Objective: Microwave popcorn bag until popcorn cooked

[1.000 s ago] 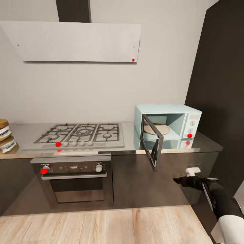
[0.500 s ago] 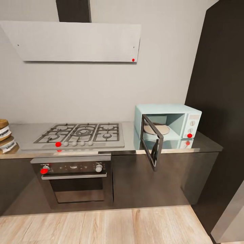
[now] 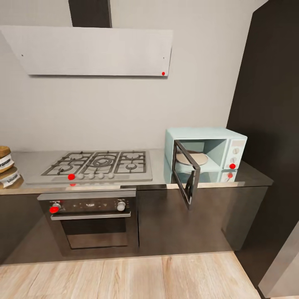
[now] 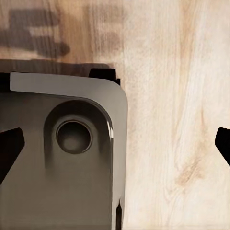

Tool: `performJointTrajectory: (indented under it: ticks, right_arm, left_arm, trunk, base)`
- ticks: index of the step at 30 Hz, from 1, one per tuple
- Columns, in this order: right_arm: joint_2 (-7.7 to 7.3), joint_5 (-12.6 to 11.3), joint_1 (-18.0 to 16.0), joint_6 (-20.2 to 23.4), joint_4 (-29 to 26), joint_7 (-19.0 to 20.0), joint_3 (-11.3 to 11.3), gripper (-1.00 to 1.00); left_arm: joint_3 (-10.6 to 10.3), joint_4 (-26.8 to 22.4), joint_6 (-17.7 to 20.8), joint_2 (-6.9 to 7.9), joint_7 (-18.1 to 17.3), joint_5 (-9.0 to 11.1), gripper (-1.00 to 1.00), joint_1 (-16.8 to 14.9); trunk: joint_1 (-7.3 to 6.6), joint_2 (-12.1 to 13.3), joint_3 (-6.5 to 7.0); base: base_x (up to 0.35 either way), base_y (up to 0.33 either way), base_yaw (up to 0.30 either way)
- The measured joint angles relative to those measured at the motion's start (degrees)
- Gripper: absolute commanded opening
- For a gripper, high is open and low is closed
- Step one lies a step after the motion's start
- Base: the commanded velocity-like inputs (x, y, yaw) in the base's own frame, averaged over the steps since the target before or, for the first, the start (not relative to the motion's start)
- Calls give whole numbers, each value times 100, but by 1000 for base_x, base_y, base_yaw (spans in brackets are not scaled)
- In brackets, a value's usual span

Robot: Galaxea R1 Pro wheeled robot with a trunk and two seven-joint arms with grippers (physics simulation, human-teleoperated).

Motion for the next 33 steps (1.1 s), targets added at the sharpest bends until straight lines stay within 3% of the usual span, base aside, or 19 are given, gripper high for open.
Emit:
performJointTrajectory:
  ticks: [9,24,29,33]
  right_arm:
    - [12,6,0,-16,-1,-181,-5,100]
    - [21,12,0,-27,-6,-323,-4,100]
    - [185,27,0,-49,-6,-562,-1,100]
    - [213,36,0,-55,-8,-605,5,100]
  left_arm:
    - [-36,37,0,-28,-4,-71,100,0]
    - [-8,13,0,-20,15,0,100,0]
    - [-1,9,0,-27,31,9,100,0]
    - [-1,9,0,-28,32,10,100,0]
  trunk:
    - [0,0,0]
    - [0,0,0]
    - [0,0,0]
    - [0,0,0]
  base:
    - [0,0,198]
    - [0,0,270]
    - [0,0,270]
    - [0,0,270]
